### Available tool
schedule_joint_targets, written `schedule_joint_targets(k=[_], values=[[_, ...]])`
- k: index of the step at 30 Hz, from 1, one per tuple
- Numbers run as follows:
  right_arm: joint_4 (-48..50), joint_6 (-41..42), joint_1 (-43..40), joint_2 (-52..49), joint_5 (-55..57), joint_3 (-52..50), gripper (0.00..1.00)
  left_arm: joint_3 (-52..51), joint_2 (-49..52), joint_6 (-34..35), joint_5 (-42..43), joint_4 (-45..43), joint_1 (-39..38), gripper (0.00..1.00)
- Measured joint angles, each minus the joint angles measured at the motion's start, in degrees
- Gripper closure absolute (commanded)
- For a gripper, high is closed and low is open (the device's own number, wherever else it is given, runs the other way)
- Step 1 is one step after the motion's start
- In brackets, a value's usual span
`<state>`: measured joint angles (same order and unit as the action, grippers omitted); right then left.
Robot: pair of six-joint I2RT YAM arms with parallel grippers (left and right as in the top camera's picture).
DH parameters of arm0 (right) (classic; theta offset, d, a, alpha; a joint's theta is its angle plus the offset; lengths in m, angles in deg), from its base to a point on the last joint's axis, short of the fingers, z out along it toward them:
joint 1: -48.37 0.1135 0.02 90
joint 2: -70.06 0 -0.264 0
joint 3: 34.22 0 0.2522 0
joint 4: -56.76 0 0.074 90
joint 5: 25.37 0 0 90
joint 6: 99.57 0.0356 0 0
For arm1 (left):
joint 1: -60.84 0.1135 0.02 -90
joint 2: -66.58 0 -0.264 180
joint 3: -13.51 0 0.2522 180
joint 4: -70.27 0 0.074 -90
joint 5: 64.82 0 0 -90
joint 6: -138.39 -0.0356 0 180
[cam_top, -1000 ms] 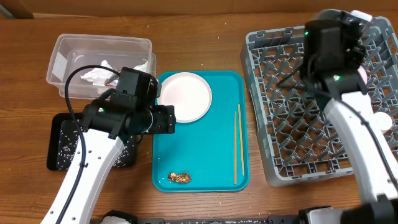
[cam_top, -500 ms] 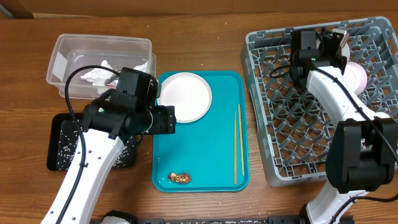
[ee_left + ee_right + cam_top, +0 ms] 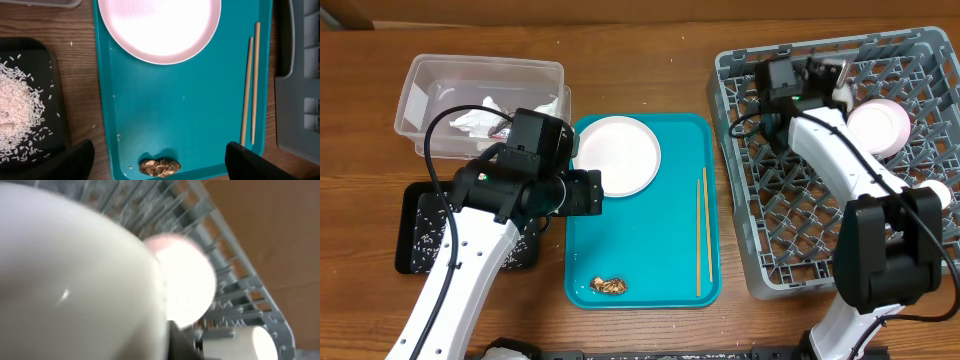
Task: Sort waste into correct bins and load items into the dishwasher
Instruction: 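Lift the grey bowl with the right gripper and place it in the rack, then grasp the brown food scrap on the teal tray with the left gripper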
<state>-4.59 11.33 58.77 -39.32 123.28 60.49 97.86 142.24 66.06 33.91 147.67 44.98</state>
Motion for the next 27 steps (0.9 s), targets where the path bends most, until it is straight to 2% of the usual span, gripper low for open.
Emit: schedule_joint_targets(k=[6,8,14,19,27], values=[[-6.5,0.1,-0.3,-1.4,-10.3,-0.2,0.71,0.0,0.0,0.0,0.0,0.1,0.0,0.14],[-7.9,0.9,-0.5,-1.3,-11.2,0.0,0.63,0.0,0.0,0.0,0.0,0.3,0.0,0.14],[-13.6,2.4,-0.6,0.4,-16.5,0.0,0.5,0.0,0.0,0.0,0.0,1.2,0.0,0.12],[-17.6,2.7,-0.9,8.8,-21.5,3.0,0.39,0.0,0.0,0.0,0.0,1.6,0.0,0.1],[-22.1,2.9,-4.0,26.3,-32.4,8.1,0.16,0.0,0.4,-0.2,0.0,3.0,0.0,0.11]])
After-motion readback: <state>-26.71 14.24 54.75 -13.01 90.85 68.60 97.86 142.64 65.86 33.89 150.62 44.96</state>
